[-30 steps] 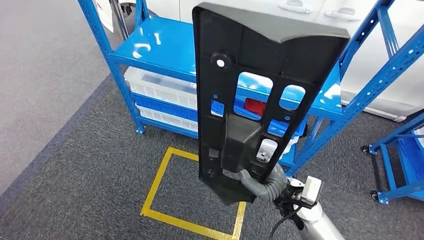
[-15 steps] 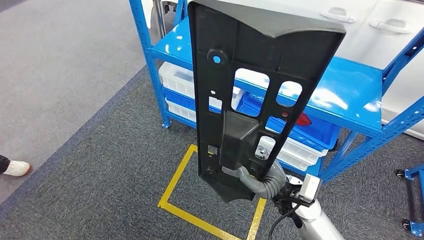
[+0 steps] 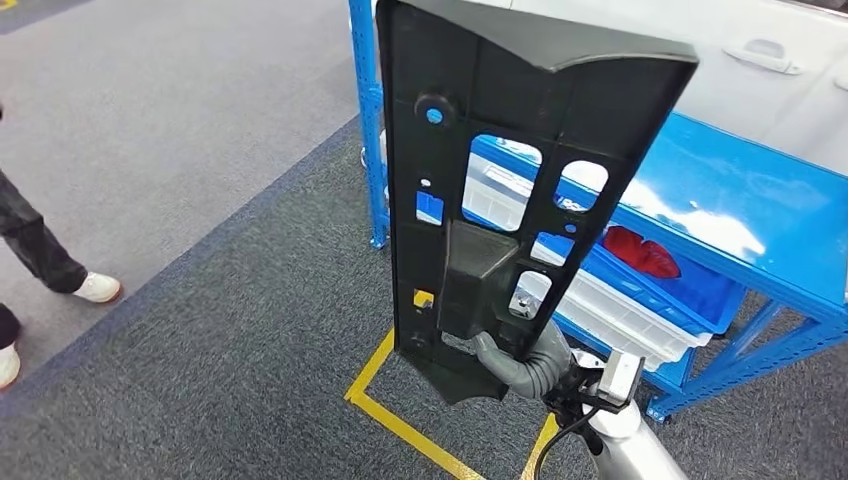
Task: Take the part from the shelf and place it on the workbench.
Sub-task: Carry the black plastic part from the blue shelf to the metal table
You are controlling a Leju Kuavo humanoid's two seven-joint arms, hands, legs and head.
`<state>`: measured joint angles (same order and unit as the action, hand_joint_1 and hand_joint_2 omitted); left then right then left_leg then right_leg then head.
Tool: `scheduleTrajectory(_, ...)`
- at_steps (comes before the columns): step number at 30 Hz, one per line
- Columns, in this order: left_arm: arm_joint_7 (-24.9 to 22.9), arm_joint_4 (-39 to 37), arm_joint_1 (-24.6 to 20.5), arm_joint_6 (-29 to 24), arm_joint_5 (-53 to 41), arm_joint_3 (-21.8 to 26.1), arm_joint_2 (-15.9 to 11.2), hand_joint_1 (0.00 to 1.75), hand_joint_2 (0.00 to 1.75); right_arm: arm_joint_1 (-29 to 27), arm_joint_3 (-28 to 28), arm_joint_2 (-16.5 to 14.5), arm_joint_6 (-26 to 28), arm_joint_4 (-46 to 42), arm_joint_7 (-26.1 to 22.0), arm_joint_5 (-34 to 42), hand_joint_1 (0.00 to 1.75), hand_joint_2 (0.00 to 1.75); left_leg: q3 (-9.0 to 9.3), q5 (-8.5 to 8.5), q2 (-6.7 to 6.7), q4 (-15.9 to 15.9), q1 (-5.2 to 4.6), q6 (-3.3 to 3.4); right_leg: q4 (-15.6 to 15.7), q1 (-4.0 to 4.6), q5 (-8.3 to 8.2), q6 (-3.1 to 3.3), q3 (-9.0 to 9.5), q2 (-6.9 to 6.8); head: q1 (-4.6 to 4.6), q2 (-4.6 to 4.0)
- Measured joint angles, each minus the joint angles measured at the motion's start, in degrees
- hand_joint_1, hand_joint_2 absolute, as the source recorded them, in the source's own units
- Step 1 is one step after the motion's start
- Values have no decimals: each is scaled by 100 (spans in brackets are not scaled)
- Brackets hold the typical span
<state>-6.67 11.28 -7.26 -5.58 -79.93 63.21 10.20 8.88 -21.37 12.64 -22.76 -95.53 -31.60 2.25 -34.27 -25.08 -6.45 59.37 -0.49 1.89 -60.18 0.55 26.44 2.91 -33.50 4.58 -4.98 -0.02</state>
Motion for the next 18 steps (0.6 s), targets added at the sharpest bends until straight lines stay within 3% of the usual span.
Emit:
scheduleTrajectory(2,0,1,-11,-6,5,0,-3,0,175,35,-1,-6,-11,1,-2,1,175,175,-25,33,-91,-31,14,-60,143,-7,-31,-27,63,-130,0,0)
scheduleTrajectory(3,-2,1,-10,-12,5,0,-3,0,175,50,-2,-12,-12,2,-2,1,175,175,-37,8,-36,-15,-4,-85,240,-32,-56,-54,109,-202,0,0)
scheduleTrajectory(4,-5,2,-10,-18,5,0,-9,0,175,59,-3,-21,-12,2,-2,2,175,175,-85,-84,83,100,-21,-116,332,-56,-86,-79,151,-283,0,0)
scheduleTrajectory(6,-9,3,-21,-31,3,0,-31,0,175,64,-7,-35,-12,8,-5,3,175,175,-302,-423,379,646,-27,-190,423,-76,-123,-113,194,-450,-1,0)
scheduleTrajectory(8,-4,4,-45,-35,6,0,-55,0,175,61,-10,-39,-12,24,-5,3,175,175,-518,-685,504,1241,6,-266,417,-77,-120,-126,188,-625,-1,0)
scheduleTrajectory(9,-1,4,-50,-38,6,0,-63,0,175,60,-14,-39,-13,32,-3,3,175,175,-516,-675,532,1316,25,-298,401,-82,-110,-140,182,-711,-1,0)
scheduleTrajectory(10,0,4,-45,-42,4,0,-69,0,175,60,-19,-40,-14,37,-2,3,175,175,-412,-569,562,1181,43,-325,376,-89,-96,-160,174,-789,-1,0)
scheduleTrajectory(12,-7,4,-4,-52,-5,0,-84,0,175,62,-26,-42,-18,38,-2,3,175,175,-20,-283,730,505,62,-356,303,-97,-52,-219,155,-927,-2,0)
scheduleTrajectory(14,-13,5,52,-57,-11,-1,-99,0,175,66,-27,-43,-23,36,-2,3,175,175,220,-169,905,6,37,-275,222,-76,-17,-281,123,-1032,-1,0)
scheduleTrajectory(15,-11,5,71,-59,-12,-2,-103,0,175,69,-27,-43,-27,35,-2,3,175,175,227,-188,930,-57,16,-208,201,-58,-14,-307,108,-1086,-1,0)
scheduleTrajectory(17,-1,6,85,-60,-12,-2,-101,0,175,76,-31,-44,-34,33,-3,2,175,175,187,-141,808,-71,8,-79,187,-44,-19,-350,94,-1193,-1,0)
scheduleTrajectory(18,2,6,83,-60,-13,-2,-96,0,175,80,-32,-44,-34,32,-3,2,175,175,177,-117,753,-85,16,-40,158,-56,15,-378,85,-1157,-1,0)
